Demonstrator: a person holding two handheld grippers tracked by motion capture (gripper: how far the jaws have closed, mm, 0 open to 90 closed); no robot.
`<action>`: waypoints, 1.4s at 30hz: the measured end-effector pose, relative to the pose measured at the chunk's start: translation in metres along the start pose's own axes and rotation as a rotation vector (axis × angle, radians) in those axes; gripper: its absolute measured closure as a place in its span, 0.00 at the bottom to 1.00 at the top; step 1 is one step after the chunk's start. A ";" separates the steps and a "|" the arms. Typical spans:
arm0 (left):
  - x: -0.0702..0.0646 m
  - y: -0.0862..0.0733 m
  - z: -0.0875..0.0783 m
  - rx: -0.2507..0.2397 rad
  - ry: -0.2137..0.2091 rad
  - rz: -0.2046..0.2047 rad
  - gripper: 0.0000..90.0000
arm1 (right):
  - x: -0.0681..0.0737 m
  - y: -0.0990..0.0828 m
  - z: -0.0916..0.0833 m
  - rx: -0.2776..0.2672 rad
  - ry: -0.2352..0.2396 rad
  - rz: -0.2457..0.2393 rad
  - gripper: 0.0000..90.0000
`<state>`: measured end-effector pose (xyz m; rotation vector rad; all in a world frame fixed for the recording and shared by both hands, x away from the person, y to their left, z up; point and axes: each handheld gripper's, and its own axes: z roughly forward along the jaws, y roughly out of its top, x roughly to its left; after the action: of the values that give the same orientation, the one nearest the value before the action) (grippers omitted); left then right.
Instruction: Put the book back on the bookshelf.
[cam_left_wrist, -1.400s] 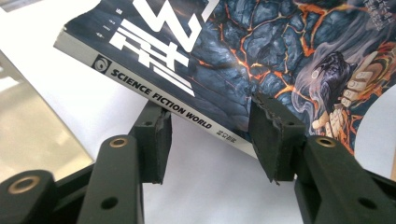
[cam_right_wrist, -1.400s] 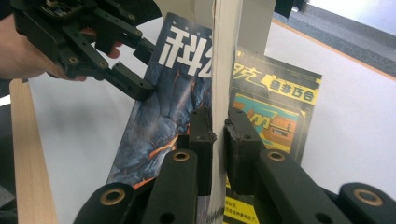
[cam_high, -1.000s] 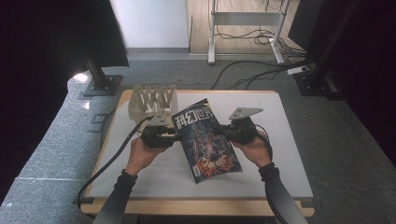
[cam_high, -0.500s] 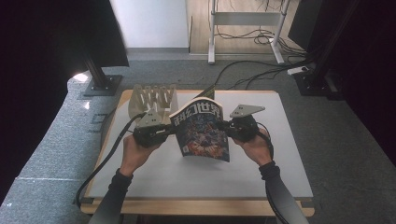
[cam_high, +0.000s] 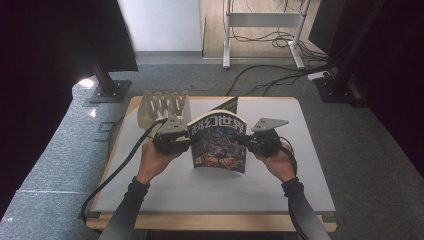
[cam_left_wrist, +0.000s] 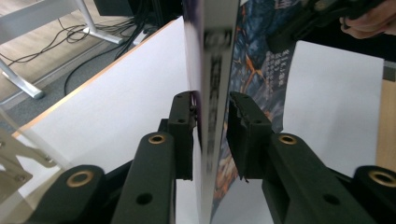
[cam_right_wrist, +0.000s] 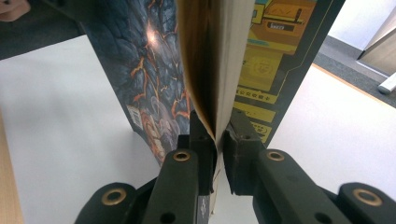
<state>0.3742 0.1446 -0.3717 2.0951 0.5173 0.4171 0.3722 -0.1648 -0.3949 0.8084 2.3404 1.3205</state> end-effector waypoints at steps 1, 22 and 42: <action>0.000 0.001 0.002 0.001 -0.001 -0.001 0.78 | 0.000 0.000 0.000 0.001 0.002 -0.002 0.90; 0.017 -0.005 -0.015 -0.042 -0.017 -0.067 0.92 | -0.012 -0.019 -0.014 -0.019 -0.078 0.044 0.55; 0.037 -0.022 -0.084 -0.001 0.059 -0.157 0.92 | -0.021 -0.091 0.018 0.124 -0.150 0.137 0.09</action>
<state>0.3614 0.2329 -0.3422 2.0291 0.7111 0.3881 0.3703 -0.2029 -0.4824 1.0845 2.3013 1.1316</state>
